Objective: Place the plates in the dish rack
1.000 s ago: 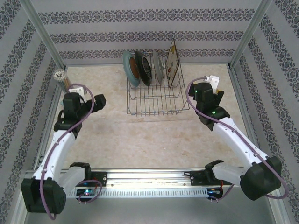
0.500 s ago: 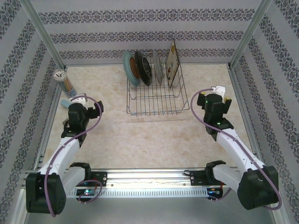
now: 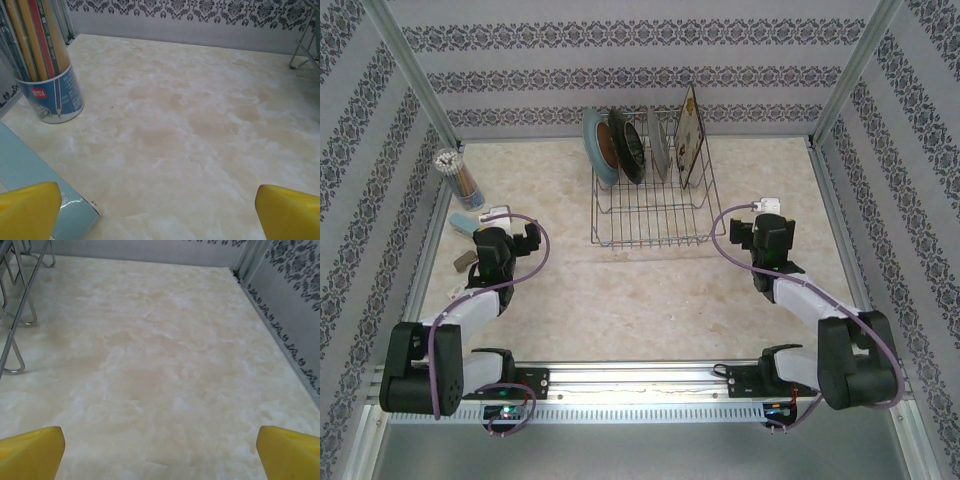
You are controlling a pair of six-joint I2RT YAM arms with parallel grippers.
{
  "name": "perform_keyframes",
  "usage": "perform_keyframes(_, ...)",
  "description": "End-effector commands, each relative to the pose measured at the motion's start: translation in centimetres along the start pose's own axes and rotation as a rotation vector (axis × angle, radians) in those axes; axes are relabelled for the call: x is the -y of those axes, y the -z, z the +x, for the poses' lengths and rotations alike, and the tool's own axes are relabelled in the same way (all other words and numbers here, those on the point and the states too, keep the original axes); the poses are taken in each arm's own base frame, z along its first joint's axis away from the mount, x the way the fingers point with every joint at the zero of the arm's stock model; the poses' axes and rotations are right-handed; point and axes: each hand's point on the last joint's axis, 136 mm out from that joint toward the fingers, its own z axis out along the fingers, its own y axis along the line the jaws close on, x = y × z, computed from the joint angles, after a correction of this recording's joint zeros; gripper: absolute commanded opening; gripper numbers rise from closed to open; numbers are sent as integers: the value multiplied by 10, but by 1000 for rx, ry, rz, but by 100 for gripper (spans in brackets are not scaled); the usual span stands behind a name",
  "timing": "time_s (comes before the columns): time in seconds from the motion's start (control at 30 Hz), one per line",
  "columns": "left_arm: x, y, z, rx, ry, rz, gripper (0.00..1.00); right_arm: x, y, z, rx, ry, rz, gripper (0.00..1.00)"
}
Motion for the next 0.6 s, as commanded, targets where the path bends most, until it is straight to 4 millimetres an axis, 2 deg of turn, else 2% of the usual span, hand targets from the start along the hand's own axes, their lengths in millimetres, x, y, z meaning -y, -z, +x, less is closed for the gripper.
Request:
perform_keyframes(0.0,-2,-3,-8,77,-42,-19,100,-2,-6,-6,76,-13,-12,98)
perform_keyframes(0.13,-1,-10,2,76,-56,-17,100,-5,-8,-11,116,-6,-34,98)
perform_keyframes(0.43,3,-22,2,45,-63,-6,100,-14,-21,-15,153,-34,-89,98)
perform_keyframes(0.57,11,-30,3,57,-51,30,100,-15,-27,-10,150,-39,-100,98)
